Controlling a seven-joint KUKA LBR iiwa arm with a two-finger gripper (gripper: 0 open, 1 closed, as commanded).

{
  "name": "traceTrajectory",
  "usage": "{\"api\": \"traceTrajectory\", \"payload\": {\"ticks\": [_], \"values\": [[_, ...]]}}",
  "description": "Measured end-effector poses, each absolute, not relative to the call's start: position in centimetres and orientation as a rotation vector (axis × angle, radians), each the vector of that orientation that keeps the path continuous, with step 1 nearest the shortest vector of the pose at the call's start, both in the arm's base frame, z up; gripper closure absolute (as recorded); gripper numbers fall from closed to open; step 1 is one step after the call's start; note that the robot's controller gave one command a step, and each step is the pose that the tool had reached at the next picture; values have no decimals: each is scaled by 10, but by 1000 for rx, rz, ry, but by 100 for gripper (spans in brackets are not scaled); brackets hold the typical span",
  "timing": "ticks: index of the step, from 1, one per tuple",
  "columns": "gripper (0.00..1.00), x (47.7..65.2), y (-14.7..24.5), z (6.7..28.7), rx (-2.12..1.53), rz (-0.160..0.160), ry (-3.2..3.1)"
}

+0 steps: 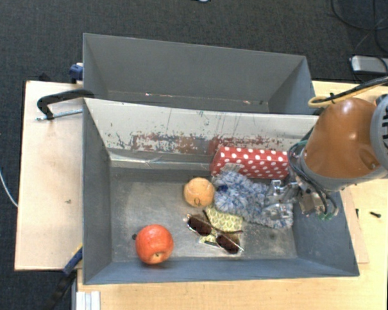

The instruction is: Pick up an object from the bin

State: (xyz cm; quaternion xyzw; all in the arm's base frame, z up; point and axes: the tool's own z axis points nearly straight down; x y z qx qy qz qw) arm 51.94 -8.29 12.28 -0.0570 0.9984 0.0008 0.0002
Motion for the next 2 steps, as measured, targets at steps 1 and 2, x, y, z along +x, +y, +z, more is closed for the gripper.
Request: {"api": "traceTrajectory", "payload": {"ticks": [1, 2], "values": [[100, 518, -68, 183, -165, 0, 3136], [100, 529, -72, 244, -203, 2, 3131]]}}
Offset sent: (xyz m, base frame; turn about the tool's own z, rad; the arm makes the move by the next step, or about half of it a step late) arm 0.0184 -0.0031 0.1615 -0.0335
